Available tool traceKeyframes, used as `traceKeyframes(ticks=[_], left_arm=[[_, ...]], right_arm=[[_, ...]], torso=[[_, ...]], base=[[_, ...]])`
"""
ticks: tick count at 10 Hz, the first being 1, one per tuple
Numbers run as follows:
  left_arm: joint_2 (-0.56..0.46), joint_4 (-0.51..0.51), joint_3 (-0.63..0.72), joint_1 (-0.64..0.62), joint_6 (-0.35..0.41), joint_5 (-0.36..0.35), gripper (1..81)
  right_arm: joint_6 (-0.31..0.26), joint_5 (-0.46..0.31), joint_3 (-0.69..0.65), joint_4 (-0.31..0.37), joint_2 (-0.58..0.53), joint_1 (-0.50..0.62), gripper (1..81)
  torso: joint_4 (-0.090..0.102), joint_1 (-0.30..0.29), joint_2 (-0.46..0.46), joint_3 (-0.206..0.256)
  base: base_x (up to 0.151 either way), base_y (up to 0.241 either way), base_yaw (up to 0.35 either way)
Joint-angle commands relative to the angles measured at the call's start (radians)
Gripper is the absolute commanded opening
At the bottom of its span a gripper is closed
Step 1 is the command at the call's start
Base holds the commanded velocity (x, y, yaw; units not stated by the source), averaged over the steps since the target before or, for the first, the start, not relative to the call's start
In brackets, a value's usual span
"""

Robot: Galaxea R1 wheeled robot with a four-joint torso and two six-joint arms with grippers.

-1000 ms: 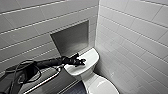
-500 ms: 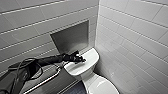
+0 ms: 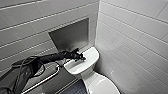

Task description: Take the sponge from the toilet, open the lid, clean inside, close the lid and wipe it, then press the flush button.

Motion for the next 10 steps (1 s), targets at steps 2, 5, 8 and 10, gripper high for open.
traceKeyframes(ticks=[2,5,8,10], left_arm=[[0.001,0.008,-0.033,-0.187,0.010,0.023,1.0],[0.045,0.051,-0.114,-0.186,0.010,0.024,1.0],[0.060,0.079,-0.129,-0.175,0.010,0.023,1.0],[0.068,0.102,-0.158,-0.150,0.010,0.023,1.0]], right_arm=[[0.002,-0.074,0.029,0.009,-0.015,-0.010,1.0],[0.002,-0.074,0.032,0.009,-0.014,-0.013,1.0],[0.002,-0.072,0.035,0.009,-0.006,-0.017,1.0],[0.002,-0.072,0.035,0.009,-0.002,-0.017,1.0]], torso=[[0.000,0.000,0.000,0.000],[0.000,0.000,0.000,-0.039],[0.000,0.000,0.000,-0.012],[0.000,0.000,0.000,-0.012]], base=[[0.000,0.000,0.000],[0.000,0.000,0.000],[0.000,0.000,0.000],[0.000,0.000,0.000]])
